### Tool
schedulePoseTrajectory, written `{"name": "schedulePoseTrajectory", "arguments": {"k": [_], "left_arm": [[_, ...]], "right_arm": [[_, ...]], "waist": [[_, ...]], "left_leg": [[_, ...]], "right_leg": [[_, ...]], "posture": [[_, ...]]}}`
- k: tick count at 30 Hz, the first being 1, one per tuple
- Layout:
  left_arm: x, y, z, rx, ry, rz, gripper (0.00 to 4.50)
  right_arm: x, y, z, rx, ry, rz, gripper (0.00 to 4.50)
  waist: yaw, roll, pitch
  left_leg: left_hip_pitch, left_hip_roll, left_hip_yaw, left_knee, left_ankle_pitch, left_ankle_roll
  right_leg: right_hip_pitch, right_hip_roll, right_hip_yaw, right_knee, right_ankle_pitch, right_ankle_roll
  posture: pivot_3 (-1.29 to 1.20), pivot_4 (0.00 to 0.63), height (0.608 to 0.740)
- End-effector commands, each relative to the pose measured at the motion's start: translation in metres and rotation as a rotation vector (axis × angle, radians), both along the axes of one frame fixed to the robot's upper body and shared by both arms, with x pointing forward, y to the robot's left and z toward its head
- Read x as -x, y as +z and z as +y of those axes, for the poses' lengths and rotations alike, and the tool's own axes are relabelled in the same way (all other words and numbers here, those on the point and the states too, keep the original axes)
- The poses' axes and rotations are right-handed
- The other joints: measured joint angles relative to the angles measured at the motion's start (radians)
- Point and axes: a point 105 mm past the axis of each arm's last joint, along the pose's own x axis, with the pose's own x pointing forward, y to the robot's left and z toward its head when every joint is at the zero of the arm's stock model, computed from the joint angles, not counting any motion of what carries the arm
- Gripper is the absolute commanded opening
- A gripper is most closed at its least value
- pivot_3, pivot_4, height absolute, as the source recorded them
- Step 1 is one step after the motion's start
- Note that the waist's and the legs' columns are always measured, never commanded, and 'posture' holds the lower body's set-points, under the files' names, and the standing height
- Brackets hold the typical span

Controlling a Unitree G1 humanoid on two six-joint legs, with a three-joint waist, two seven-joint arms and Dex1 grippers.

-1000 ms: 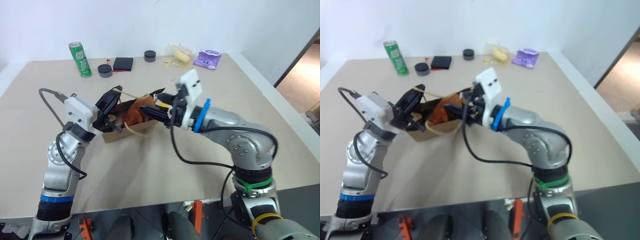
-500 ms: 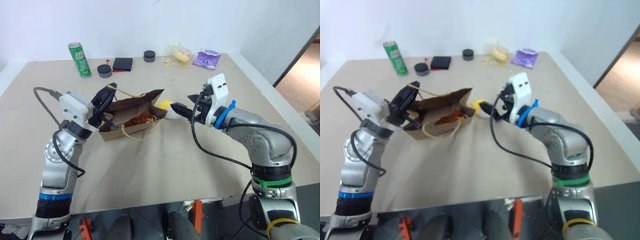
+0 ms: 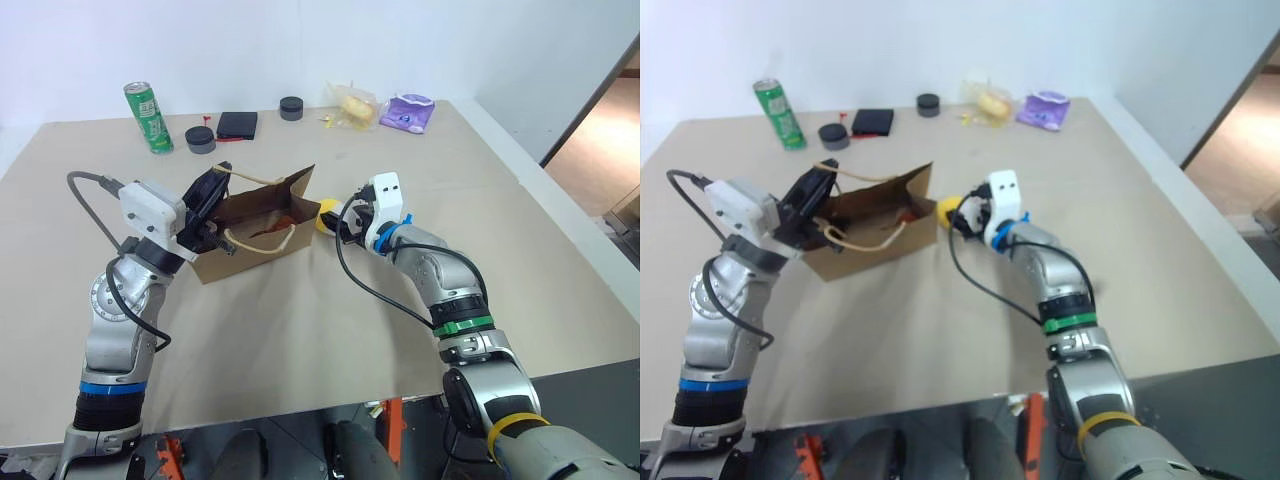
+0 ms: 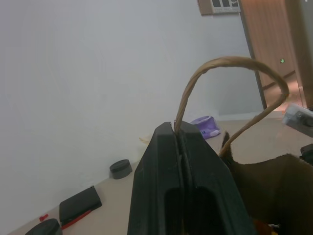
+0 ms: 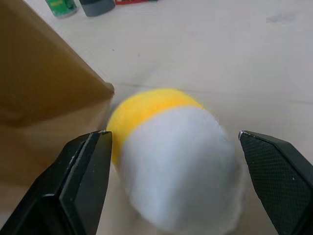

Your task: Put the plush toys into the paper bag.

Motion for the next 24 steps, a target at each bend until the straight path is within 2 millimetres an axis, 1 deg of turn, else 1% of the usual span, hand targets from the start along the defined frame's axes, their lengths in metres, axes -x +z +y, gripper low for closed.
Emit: {"name": "schedulePoseTrajectory", "arguments": {"k": [1,2,3,4,5,6,7,8,9,10,11,13,14,15,16,17,18,20,22,24], "left_arm": [[0.006,0.010,0.000,-0.001,0.013,-0.051,0.00],[0.006,0.010,0.000,0.000,0.013,-0.051,0.00],[0.006,0.010,0.001,0.001,0.014,-0.052,0.00],[0.006,0.010,0.001,0.002,0.014,-0.052,0.00],[0.006,0.010,0.000,0.003,0.014,-0.052,0.00],[0.006,0.010,0.000,0.004,0.014,-0.052,0.00],[0.006,0.010,0.000,0.004,0.013,-0.052,0.00],[0.006,0.010,0.000,0.005,0.013,-0.052,0.00],[0.006,0.010,-0.001,0.004,0.011,-0.052,0.00],[0.006,0.010,-0.001,0.004,0.010,-0.052,0.00],[0.007,0.010,-0.001,0.004,0.008,-0.053,0.00],[0.007,0.010,-0.001,0.004,0.006,-0.054,0.00],[0.007,0.011,-0.001,0.003,0.005,-0.055,0.00],[0.007,0.011,-0.001,0.002,0.004,-0.056,0.00],[0.007,0.012,-0.001,0.002,0.004,-0.058,0.00],[0.006,0.012,-0.001,0.002,0.004,-0.058,0.00],[0.006,0.013,0.000,0.003,0.004,-0.059,0.00],[0.006,0.013,0.000,0.006,0.005,-0.059,0.00],[0.006,0.016,0.000,0.012,0.000,-0.064,0.00],[0.005,0.020,-0.001,0.025,-0.003,-0.071,0.00]], "right_arm": [[-0.009,-0.002,0.004,0.023,-0.006,-0.015,3.46],[-0.010,-0.004,0.003,0.029,-0.011,-0.007,3.25],[-0.011,-0.006,0.002,0.032,-0.014,-0.003,2.78],[-0.012,-0.006,0.001,0.027,-0.018,-0.008,2.48],[-0.013,-0.002,-0.001,0.017,-0.021,-0.025,1.98],[-0.013,0.000,-0.003,0.010,-0.021,-0.032,1.77],[-0.012,0.003,-0.004,0.009,-0.016,-0.051,1.22],[-0.011,0.007,-0.005,0.008,-0.004,-0.077,0.99],[-0.008,0.015,-0.007,-0.011,0.013,-0.112,0.67],[-0.005,0.030,-0.011,-0.046,0.025,-0.170,0.22],[0.001,0.046,-0.017,-0.083,0.042,-0.231,0.10],[0.017,0.084,-0.032,-0.162,0.086,-0.362,0.08],[0.031,0.108,-0.039,-0.202,0.131,-0.433,0.07],[0.045,0.126,-0.043,-0.221,0.179,-0.481,0.06],[0.061,0.140,-0.044,-0.196,0.239,-0.518,0.06],[0.074,0.147,-0.041,-0.154,0.296,-0.536,0.06],[0.085,0.150,-0.036,-0.103,0.350,-0.538,0.06],[0.098,0.149,-0.028,-0.040,0.413,-0.524,0.06],[0.108,0.139,-0.014,0.050,0.490,-0.491,0.06],[0.111,0.125,-0.004,0.111,0.536,-0.444,0.06]], "waist": [[0.000,0.000,0.000],[0.000,0.000,0.000],[0.000,0.000,0.000],[0.000,0.000,0.000],[0.000,0.000,0.000],[0.000,0.000,0.000],[0.000,0.000,0.000],[0.000,0.000,0.000],[0.000,0.000,0.000],[0.000,0.000,0.000],[0.001,0.000,0.000],[0.005,0.000,0.000],[0.007,0.000,0.000],[0.009,0.000,0.000],[0.010,0.000,0.000],[0.013,0.000,0.000],[0.013,0.000,0.000],[0.008,-0.001,-0.001],[0.001,-0.001,-0.001],[-0.001,-0.001,0.000]], "left_leg": [[0.000,0.000,0.000,0.000,0.000,0.000],[0.000,0.000,0.000,0.000,0.000,0.000],[-0.001,-0.001,0.001,0.000,0.000,0.000],[-0.001,-0.001,0.002,0.000,0.000,0.000],[0.000,-0.001,0.003,0.001,0.000,0.000],[0.000,-0.001,0.003,0.001,0.000,0.000],[0.000,-0.001,0.003,0.001,0.000,0.000],[0.000,-0.001,0.003,0.001,0.000,0.000],[0.000,0.000,0.003,0.001,0.000,0.000],[0.000,0.000,0.003,0.001,0.000,0.000],[0.000,0.000,0.003,0.001,0.000,0.000],[-0.001,-0.001,0.002,0.001,0.000,0.000],[-0.002,-0.001,0.003,0.001,0.000,0.000],[-0.003,-0.001,0.002,0.001,0.000,0.000],[-0.003,-0.001,0.002,0.001,0.000,0.000],[-0.003,-0.001,0.002,0.001,0.000,0.000],[-0.003,-0.002,0.002,0.001,-0.001,0.001],[-0.002,-0.002,0.003,0.001,-0.001,0.002],[0.000,0.000,0.004,0.001,-0.002,0.002],[0.002,0.001,0.004,0.001,-0.001,0.002]], "right_leg": [[0.000,0.000,0.000,0.000,0.000,0.000],[0.000,0.000,0.000,0.000,0.000,0.000],[0.000,-0.001,0.001,0.000,0.000,0.000],[0.000,-0.001,0.002,0.000,0.000,0.001],[0.000,-0.001,0.003,0.000,0.000,0.002],[0.000,-0.001,0.003,0.000,0.000,0.002],[0.000,-0.001,0.003,0.000,0.000,0.003],[0.000,0.000,0.003,0.000,0.000,0.003],[0.000,0.000,0.003,0.000,0.000,0.003],[0.000,0.000,0.003,0.000,0.000,0.003],[0.000,0.000,0.003,0.000,0.000,0.003],[-0.001,-0.001,0.003,0.000,0.000,0.003],[-0.001,-0.001,0.003,0.000,0.001,0.002],[-0.002,-0.002,0.003,0.000,0.001,0.002],[-0.002,-0.003,0.003,0.000,0.001,0.002],[-0.002,-0.003,0.003,-0.001,0.001,0.002],[-0.002,-0.003,0.003,-0.001,0.001,0.003],[-0.001,-0.003,0.003,-0.001,0.000,0.004],[0.000,0.000,0.004,-0.001,-0.001,0.006],[0.000,0.003,0.005,-0.001,0.001,0.003]], "posture": [[0.00,0.150,0.740],[0.00,0.150,0.740],[0.00,0.150,0.740],[0.00,0.150,0.740],[0.00,0.150,0.740],[0.00,0.150,0.740],[0.00,0.150,0.740],[0.00,0.150,0.740],[0.00,0.150,0.740],[0.00,0.150,0.740],[0.00,0.150,0.740],[0.00,0.150,0.740],[0.00,0.150,0.740],[0.00,0.150,0.740],[0.00,0.150,0.740],[0.00,0.150,0.740],[0.00,0.150,0.740],[0.00,0.150,0.740],[0.00,0.150,0.740],[0.00,0.150,0.740]]}}
